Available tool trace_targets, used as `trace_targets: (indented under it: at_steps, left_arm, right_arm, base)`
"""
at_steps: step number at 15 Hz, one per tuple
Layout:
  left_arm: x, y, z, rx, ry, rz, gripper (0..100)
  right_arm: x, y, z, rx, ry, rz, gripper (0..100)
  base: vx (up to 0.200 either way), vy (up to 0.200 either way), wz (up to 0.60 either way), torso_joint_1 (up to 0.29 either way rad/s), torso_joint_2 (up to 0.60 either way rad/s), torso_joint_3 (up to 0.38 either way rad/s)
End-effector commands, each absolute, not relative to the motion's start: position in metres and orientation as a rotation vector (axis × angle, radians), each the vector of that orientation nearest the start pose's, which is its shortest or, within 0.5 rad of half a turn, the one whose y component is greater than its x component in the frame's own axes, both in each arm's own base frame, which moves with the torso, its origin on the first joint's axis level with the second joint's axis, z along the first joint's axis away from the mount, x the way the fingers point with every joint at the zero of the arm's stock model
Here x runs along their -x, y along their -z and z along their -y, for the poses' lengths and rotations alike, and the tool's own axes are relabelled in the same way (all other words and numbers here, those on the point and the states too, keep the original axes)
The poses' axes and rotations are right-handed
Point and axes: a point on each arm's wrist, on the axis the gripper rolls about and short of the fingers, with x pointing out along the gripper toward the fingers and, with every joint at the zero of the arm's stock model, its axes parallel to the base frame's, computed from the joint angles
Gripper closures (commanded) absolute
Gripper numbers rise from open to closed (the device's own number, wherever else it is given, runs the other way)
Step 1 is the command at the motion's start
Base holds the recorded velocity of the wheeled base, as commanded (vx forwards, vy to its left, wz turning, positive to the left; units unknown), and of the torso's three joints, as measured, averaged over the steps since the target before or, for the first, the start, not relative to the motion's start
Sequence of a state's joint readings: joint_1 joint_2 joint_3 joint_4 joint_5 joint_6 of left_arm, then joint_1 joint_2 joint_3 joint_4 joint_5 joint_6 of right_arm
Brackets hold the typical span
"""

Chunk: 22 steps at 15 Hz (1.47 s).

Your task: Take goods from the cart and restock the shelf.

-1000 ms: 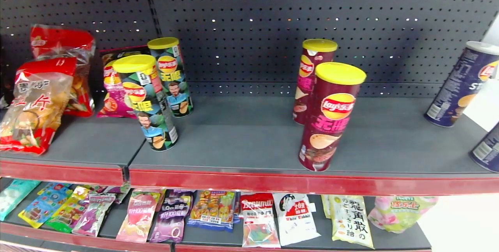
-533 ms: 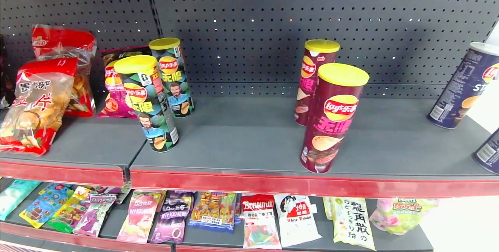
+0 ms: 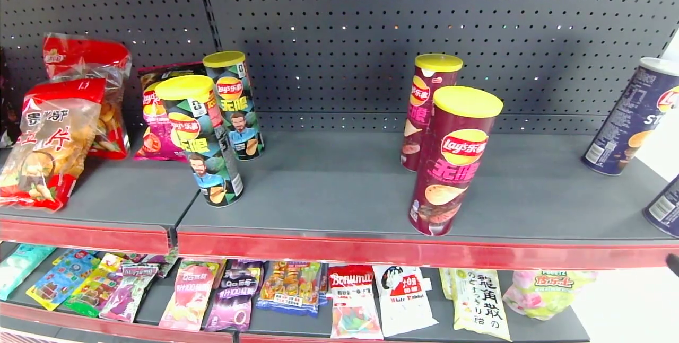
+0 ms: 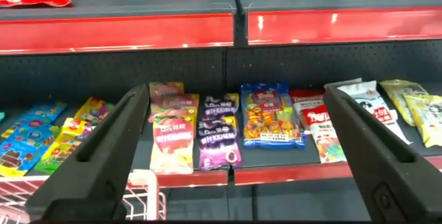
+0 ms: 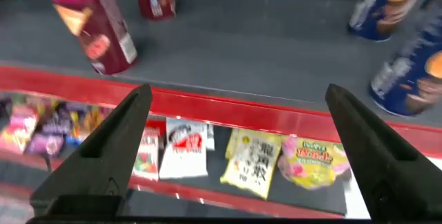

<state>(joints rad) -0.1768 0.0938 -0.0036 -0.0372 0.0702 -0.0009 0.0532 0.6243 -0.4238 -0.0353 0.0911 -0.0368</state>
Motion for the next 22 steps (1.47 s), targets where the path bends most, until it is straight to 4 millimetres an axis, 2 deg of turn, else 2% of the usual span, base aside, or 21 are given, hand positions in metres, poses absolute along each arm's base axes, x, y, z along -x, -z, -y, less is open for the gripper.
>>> trace_targets:
  at_steps: [1,5,7,10,16,22]
  left_arm:
    - [0.015,-0.082,-0.004,-0.002,0.1,-0.055,0]
    - [0.015,-0.082,-0.005,-0.003,0.093,-0.055,0]
    - [0.015,-0.082,-0.005,-0.004,0.089,-0.055,0]
    - [0.015,-0.082,-0.005,-0.01,0.089,-0.055,0]
    - [0.015,-0.082,-0.005,-0.01,0.086,-0.055,0]
    - [0.015,-0.082,-0.005,-0.006,0.086,-0.055,0]
  right_arm:
    - [-0.106,-0.189,-0.012,0.085,-0.18,-0.415,0]
    - [-0.149,-0.178,-0.03,0.107,-0.269,-0.469,0]
    - [-0.18,-0.173,-0.038,0.111,-0.272,-0.475,0]
    - [-0.202,-0.17,-0.052,0.133,-0.288,-0.494,0]
    - [-0.222,-0.164,-0.076,0.174,-0.311,-0.523,0]
    - [-0.233,-0.16,-0.081,0.182,-0.308,-0.541,0]
  base:
    - [0.0,0.0,0.0,0.0,0.0,0.0]
    - [0.0,0.0,0.0,0.0,0.0,0.0]
    - [0.0,0.0,0.0,0.0,0.0,0.0]
    - [0.0,0.0,0.0,0.0,0.0,0.0]
    - [0.0,0.0,0.0,0.0,0.0,0.0]
    - [0.0,0.0,0.0,0.0,0.0,0.0]
